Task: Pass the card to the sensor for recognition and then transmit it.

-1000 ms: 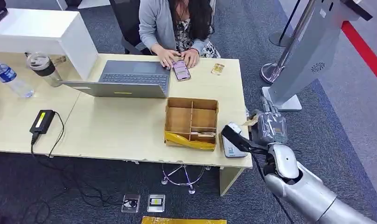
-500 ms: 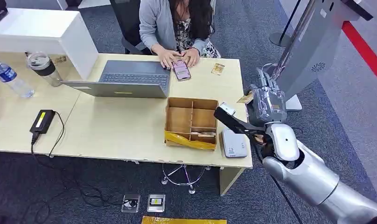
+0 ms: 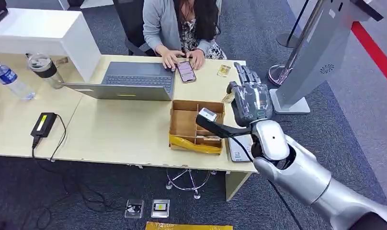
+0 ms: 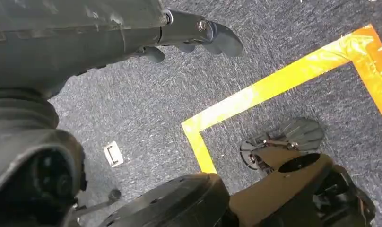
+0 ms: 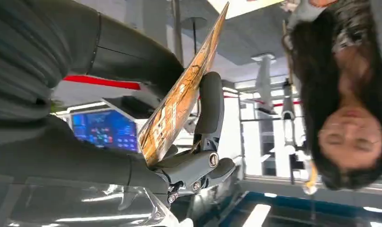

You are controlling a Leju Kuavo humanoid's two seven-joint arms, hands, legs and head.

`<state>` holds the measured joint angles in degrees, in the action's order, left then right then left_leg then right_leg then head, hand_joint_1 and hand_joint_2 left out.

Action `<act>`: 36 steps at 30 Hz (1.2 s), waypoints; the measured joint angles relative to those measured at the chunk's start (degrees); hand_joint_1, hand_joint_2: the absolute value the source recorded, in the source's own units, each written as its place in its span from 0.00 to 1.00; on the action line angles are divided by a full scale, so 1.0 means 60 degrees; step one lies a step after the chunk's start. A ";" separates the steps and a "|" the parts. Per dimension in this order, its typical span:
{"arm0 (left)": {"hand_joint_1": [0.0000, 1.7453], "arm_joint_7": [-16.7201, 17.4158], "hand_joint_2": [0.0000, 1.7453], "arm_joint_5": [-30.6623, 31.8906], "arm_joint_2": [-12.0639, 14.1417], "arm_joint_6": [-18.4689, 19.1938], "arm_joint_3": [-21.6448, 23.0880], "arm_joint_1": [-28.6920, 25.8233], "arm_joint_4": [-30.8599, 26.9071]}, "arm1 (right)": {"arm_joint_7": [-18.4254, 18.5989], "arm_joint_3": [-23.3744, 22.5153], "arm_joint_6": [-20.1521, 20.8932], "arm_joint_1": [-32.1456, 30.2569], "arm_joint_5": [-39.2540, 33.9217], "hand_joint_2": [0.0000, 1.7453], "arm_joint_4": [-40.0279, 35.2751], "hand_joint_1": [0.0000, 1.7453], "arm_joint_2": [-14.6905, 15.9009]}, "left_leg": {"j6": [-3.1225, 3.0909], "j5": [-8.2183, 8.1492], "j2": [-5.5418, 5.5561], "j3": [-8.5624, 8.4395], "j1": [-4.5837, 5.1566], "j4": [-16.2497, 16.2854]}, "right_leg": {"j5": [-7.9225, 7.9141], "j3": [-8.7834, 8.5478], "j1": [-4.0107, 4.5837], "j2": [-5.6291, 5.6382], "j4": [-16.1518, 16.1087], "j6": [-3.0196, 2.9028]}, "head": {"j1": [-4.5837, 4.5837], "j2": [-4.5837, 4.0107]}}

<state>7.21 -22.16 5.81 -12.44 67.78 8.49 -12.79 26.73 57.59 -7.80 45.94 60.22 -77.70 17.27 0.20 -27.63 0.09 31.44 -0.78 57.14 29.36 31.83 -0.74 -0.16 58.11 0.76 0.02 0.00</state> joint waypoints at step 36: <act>0.00 0.0073 0.00 0.0120 -0.0087 0.0022 0.0015 0.0085 -0.0051 | -0.0368 0.0175 0.0190 0.0513 0.0153 1.00 0.1829 1.00 -0.1738 | 0.0001 0.0000 0.0000 -0.0002 0.0000 0.0001 | 0.0001 0.0003 0.0000 0.0002 0.0000 -0.0001 | 0.0000 0.0000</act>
<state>7.65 -21.44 5.29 -12.31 67.87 9.00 -13.09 24.52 58.64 -6.67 49.02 61.13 -66.73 6.84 0.20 -27.63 0.08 31.43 -0.79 57.15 29.37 31.85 -0.74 -0.15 58.11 0.75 0.02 0.00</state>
